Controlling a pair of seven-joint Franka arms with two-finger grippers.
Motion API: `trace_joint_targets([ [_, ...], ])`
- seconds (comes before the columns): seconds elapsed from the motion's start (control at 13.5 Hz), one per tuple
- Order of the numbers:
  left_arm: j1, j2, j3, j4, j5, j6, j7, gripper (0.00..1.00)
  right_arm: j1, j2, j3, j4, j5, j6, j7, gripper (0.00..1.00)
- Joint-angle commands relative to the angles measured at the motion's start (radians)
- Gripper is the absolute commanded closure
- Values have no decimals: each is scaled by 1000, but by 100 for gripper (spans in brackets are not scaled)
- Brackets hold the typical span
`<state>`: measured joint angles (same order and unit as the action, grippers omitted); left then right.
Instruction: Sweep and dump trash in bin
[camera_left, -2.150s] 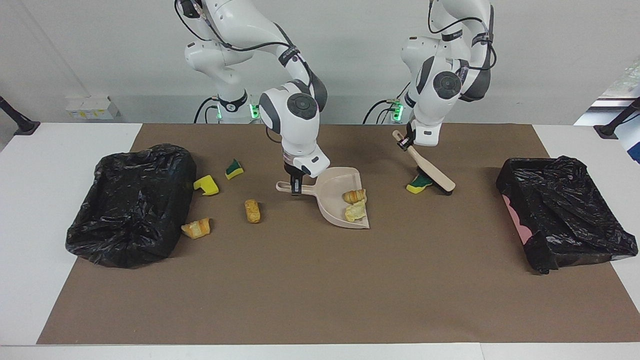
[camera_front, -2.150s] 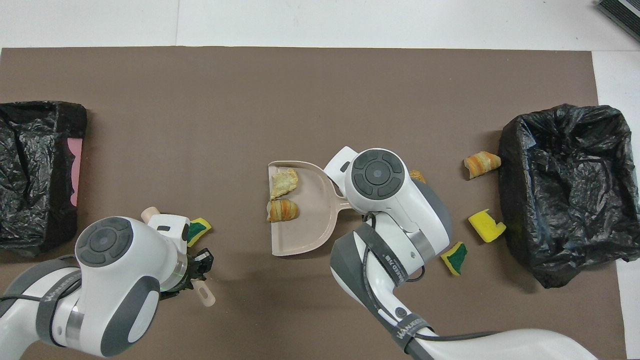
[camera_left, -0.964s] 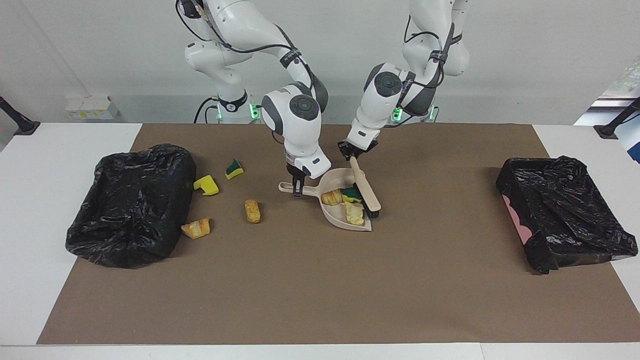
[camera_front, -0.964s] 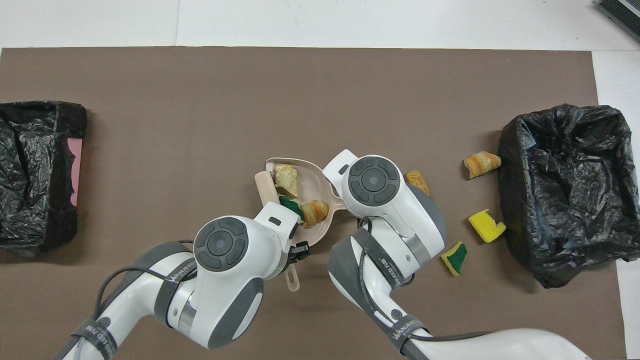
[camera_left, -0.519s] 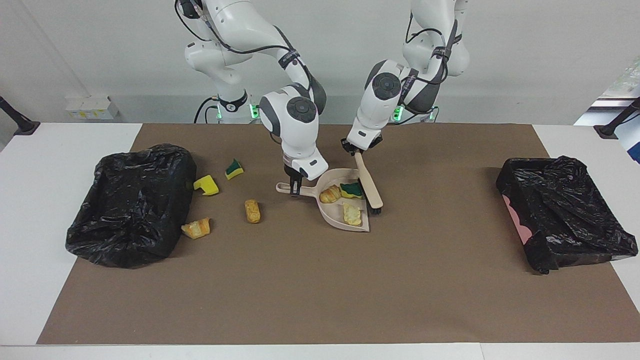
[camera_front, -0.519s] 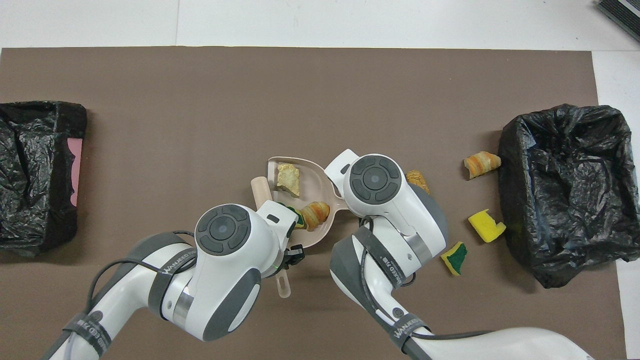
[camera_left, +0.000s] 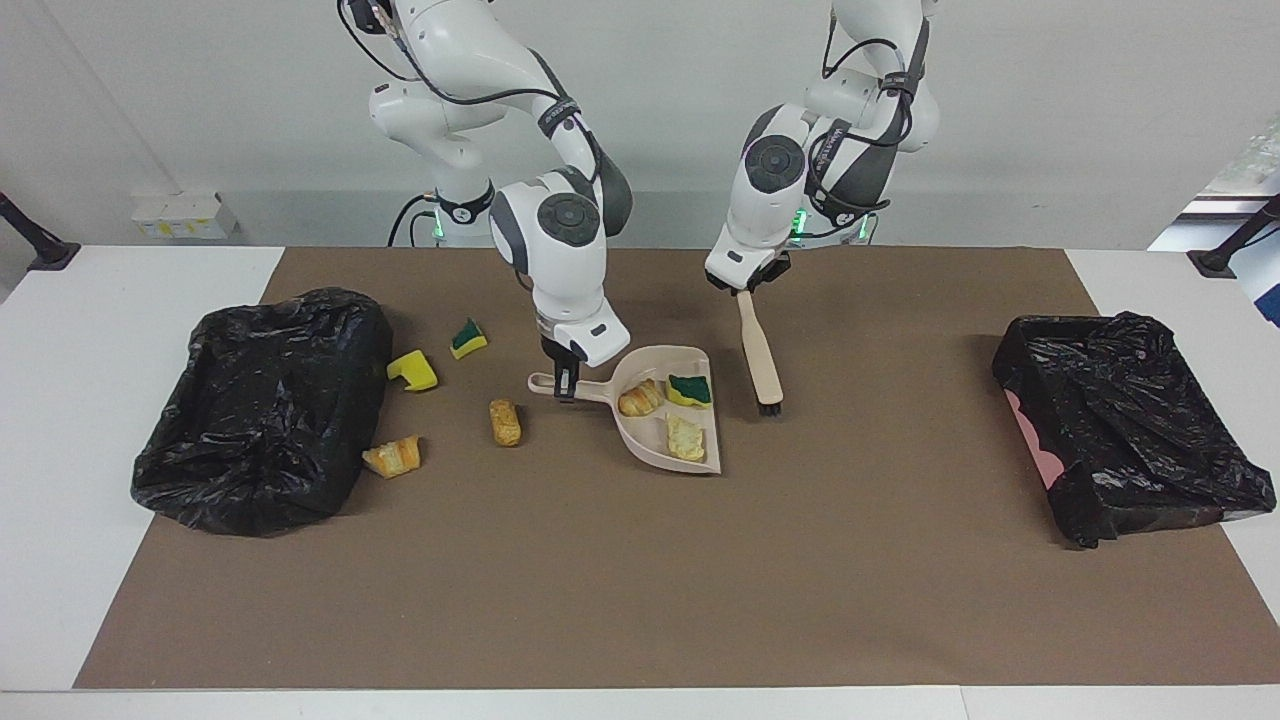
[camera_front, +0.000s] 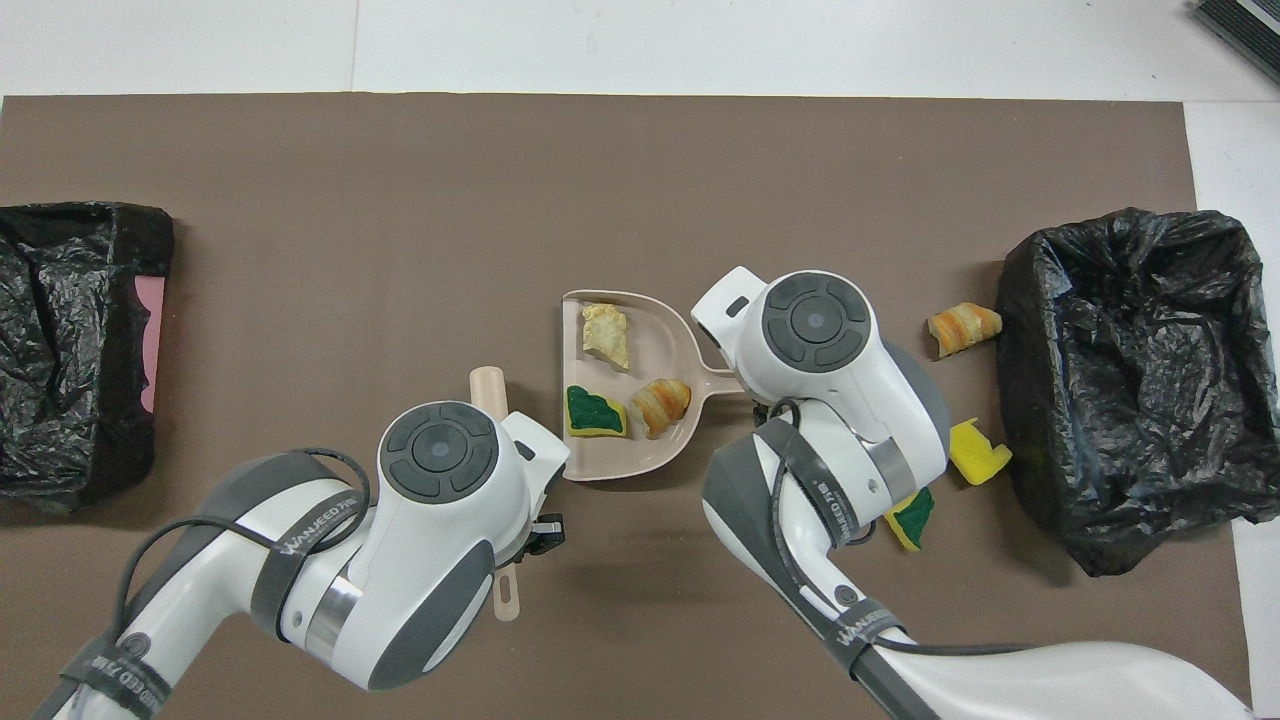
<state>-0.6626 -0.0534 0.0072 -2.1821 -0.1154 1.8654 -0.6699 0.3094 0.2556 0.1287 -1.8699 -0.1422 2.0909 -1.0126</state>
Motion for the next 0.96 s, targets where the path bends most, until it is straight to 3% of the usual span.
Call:
trace_joint_targets([
  [0.0, -52, -95, -9, -118, 19, 52, -10, 100, -58, -19, 11, 61, 27, -80, -98, 100],
  [0.15, -121, -170, -10, -241, 19, 185, -116, 100, -119, -33, 11, 77, 69, -104, -185, 100],
  [0.52, -271, -250, -12, -318, -9, 241, -218, 100, -280, -44, 9, 178, 70, -221, -352, 100],
  [0.89, -339, -243, -12, -384, -55, 313, -281, 100, -435, -45, 5, 259, 53, -301, -503, 100],
])
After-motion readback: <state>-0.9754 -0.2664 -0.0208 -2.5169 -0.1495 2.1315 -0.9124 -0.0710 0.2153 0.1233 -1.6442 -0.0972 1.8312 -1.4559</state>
